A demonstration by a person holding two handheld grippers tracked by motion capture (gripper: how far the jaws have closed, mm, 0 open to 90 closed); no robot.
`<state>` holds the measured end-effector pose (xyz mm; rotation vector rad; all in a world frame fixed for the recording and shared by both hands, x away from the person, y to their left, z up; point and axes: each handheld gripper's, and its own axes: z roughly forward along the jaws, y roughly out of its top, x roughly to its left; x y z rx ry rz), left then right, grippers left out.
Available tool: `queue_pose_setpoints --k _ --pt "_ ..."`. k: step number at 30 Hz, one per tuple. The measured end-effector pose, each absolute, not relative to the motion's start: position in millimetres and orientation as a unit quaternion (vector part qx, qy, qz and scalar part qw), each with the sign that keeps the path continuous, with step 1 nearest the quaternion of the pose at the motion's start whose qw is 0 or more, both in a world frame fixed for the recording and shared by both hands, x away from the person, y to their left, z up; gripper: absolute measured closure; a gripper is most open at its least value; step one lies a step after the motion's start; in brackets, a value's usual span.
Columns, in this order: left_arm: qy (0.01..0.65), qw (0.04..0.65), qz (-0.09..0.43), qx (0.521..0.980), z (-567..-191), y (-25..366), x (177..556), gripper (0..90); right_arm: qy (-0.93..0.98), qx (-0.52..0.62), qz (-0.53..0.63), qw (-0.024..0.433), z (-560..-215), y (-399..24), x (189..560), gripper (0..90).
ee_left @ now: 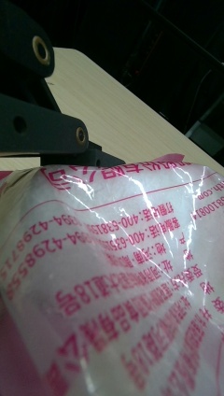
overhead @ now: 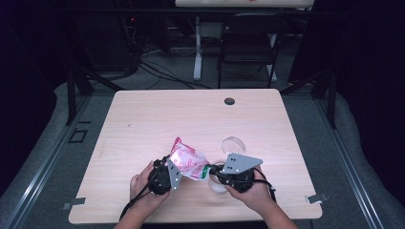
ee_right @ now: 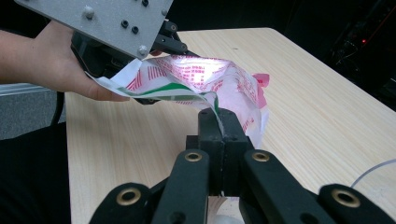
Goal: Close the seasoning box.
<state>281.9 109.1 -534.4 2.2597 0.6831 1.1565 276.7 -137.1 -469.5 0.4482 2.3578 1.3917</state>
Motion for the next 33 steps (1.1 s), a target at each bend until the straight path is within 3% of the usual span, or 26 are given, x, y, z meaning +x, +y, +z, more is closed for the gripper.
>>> queue_pose_setpoints --k 33 --pt "0.193 0.216 0.485 0.825 -518.2 91.7 286.6 59.1 0.821 0.21 0.501 0.175 -471.2 -157.7 283.5 90.0"
